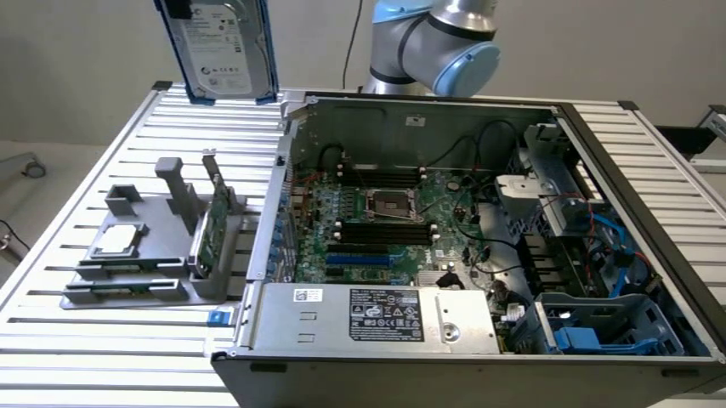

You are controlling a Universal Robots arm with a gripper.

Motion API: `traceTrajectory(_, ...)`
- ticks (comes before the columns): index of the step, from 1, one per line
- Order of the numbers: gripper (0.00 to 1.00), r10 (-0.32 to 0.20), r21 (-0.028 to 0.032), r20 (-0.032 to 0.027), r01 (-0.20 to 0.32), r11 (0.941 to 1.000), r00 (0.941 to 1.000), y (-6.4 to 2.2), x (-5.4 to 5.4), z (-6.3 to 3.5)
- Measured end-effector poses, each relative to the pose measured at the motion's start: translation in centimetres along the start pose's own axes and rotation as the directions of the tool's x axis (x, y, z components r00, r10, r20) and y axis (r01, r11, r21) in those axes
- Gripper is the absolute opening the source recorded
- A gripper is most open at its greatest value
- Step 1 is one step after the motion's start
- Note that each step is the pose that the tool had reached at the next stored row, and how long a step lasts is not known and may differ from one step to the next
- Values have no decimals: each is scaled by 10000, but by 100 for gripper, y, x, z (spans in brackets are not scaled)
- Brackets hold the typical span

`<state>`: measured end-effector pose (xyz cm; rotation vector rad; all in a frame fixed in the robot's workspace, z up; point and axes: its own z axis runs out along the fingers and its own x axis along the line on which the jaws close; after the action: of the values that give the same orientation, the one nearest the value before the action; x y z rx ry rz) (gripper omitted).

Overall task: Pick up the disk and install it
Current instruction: 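Pick up the disk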

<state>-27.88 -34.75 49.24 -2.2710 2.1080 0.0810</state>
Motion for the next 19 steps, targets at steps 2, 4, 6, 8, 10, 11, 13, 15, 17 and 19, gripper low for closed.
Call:
traceTrajectory(2,33,-6,1,28,6,10000,10000,-89,10,-20)
traceTrajectory(4,33,-13,2,51,13,10000,10000,-182,21,-36)
traceTrajectory(6,33,-21,4,74,21,10000,10000,-272,33,-51)
traceTrajectory(8,33,-25,6,97,25,10000,9999,-361,45,-65)
traceTrajectory(10,33,-28,6,119,28,10000,9999,-450,57,-79)
traceTrajectory(11,33,-28,8,131,28,10000,9999,-497,65,-86)
traceTrajectory(13,33,-30,9,145,30,10000,9999,-586,86,-99)
traceTrajectory(15,33,-27,9,147,27,10000,9999,-673,119,-108)
traceTrajectory(17,33,-28,8,146,28,10000,9999,-757,167,-116)
traceTrajectory(19,33,-29,8,146,29,10000,9999,-782,226,-120)
